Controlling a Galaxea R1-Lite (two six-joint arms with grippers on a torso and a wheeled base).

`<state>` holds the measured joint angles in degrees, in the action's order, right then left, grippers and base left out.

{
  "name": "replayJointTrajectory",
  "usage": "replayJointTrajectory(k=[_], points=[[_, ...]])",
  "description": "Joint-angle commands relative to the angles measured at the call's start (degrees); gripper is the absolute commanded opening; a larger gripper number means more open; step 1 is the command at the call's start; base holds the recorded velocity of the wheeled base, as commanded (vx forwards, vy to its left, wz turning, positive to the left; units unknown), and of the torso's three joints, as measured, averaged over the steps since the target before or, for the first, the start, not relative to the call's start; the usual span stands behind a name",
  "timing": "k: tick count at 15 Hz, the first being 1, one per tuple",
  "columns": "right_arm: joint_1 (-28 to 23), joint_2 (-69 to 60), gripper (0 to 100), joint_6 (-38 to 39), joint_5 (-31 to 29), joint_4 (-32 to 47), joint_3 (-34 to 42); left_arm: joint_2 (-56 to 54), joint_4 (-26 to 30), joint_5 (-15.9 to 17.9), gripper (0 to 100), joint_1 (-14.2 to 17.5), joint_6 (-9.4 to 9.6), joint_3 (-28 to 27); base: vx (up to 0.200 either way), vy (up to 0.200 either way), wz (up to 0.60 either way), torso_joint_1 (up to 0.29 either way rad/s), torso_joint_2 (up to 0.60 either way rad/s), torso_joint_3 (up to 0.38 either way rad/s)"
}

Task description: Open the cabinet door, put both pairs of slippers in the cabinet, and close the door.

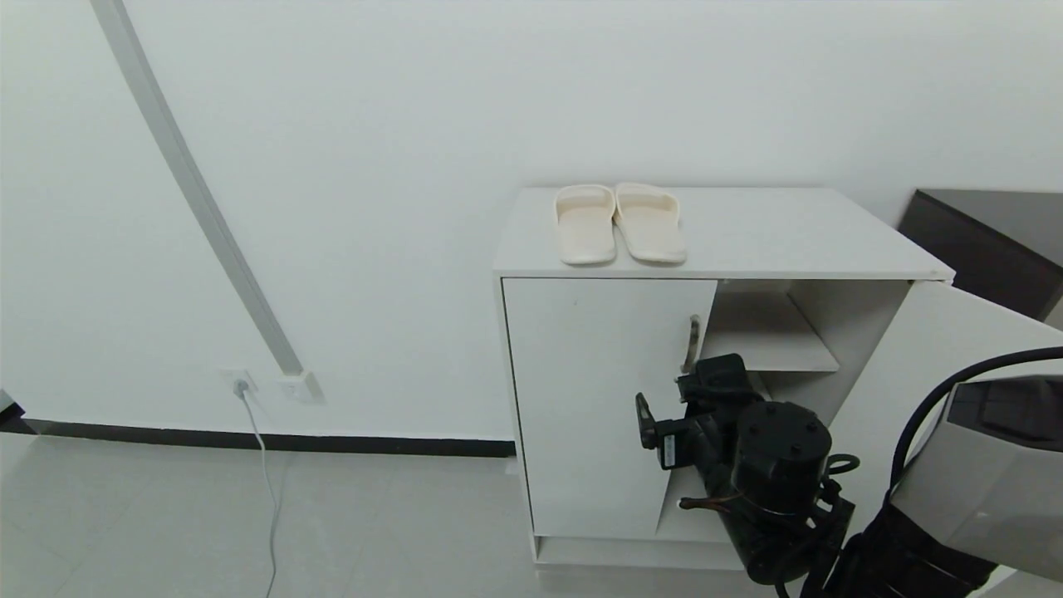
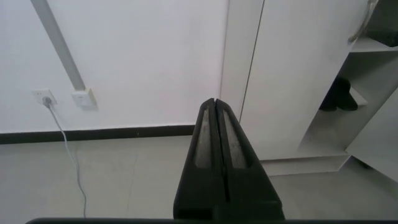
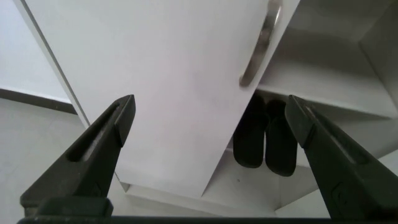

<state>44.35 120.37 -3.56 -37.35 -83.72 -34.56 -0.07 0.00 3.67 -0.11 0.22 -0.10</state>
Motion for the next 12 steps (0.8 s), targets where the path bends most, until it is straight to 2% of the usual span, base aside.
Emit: replayJointTrajectory(k=[1, 12], points=[[-0.05, 0.13, 100, 0.04, 0.0, -0.03, 0.11, 0.07, 0.0, 0.02, 0, 0.02, -0.04, 0.01, 0.0, 0.0, 0.0, 0.207, -0.52, -0.31], [-0.49, 1.36, 100, -0.04, 0.09, -1.0, 0.28, 0.07, 0.0, 0.02, 0, 0.02, -0.04, 0.01, 0.0, 0.0, 0.0, 0.239, -0.56, -0.32]])
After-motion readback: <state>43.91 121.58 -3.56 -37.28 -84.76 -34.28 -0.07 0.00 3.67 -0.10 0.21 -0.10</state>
